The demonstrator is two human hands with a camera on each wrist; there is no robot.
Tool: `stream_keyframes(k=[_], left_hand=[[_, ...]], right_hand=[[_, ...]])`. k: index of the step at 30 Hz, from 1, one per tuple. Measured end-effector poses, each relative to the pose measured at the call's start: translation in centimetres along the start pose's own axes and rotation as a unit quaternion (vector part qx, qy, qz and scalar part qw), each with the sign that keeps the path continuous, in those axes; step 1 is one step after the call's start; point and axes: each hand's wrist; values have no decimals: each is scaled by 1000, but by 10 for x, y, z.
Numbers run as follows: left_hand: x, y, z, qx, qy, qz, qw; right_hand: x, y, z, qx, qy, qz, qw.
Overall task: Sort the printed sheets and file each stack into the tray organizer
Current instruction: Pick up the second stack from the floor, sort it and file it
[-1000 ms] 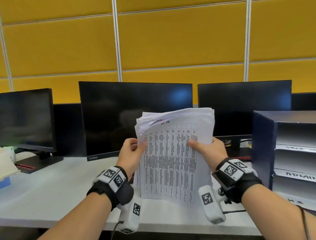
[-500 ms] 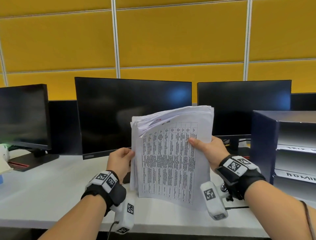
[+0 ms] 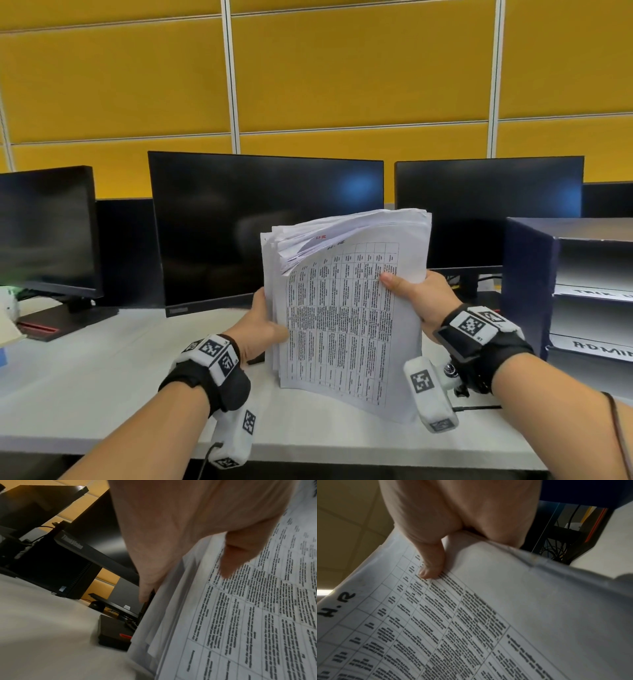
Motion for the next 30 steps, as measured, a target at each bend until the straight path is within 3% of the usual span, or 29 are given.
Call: stream_keyframes(k=[2,7,12,15,19,23,26,30], left_hand=[[0,1,8,-11,56,17,998],[-8,2,31,-47,135,132,981],[-31,13,49,-33,179,179,967],[-40,18,58,-62,172,206,961],[-22,17,58,-59,177,190,964],[-19,16,61,-46,175,134,974],[-19,16,64,-32,177,163,970],[-19,18,65,-25,194,154,968]], right_hand=[[2,1,-1,0,-4,-16,1000],[5,2,0,2,0,-15,1000],[-20,18,-5,99,59,60,992],[-30,29,-8,117,80,28,989],[-15,26,-6,97,80,57,990],[-9,25,-7,79,93,12,992],[-7,25,-8,86,83,57,991],[-10,29,0,114,110,75,984]])
Point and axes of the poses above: each hand's wrist, its own y-axis away from the middle knuckle, its own x-axis out of the back of the hand, z = x × y, and after that the axes turned 13 degrees about z, right-handed
